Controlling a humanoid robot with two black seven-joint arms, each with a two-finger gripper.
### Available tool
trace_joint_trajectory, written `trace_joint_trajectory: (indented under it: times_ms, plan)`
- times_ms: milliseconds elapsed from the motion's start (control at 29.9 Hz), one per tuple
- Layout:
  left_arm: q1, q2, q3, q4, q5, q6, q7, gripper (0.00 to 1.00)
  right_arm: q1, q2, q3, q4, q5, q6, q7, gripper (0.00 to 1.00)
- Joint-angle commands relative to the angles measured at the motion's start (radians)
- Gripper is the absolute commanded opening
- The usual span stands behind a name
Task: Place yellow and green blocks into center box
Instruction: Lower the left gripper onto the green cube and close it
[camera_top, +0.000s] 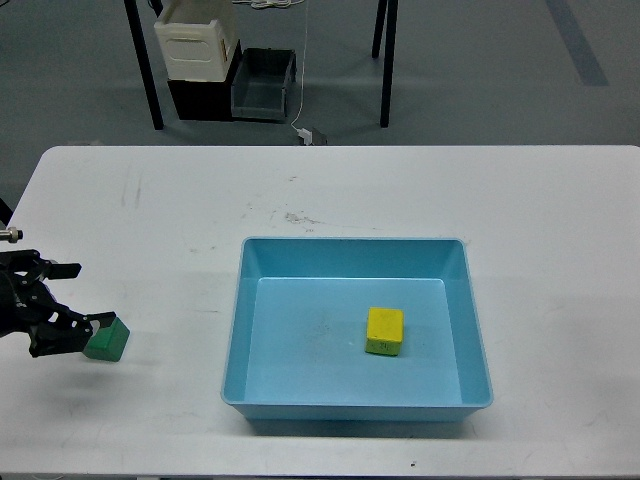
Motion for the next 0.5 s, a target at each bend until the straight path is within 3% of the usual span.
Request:
trace_joint_trajectory:
  times_ms: [0,469]
  plan:
    - [-0.001,-0.002,0.039,0.009,0.013,-0.002,0.000,1.00,-0.023,0.000,0.002,-0.002,0.022,-0.019,0.001,0.99]
    - [-0.024,-0.038,0.169,0.108,0.013,-0.003,0.000,1.00,-0.034,0.004,0.002,-0.002,0.023,-0.045,0.004,0.99]
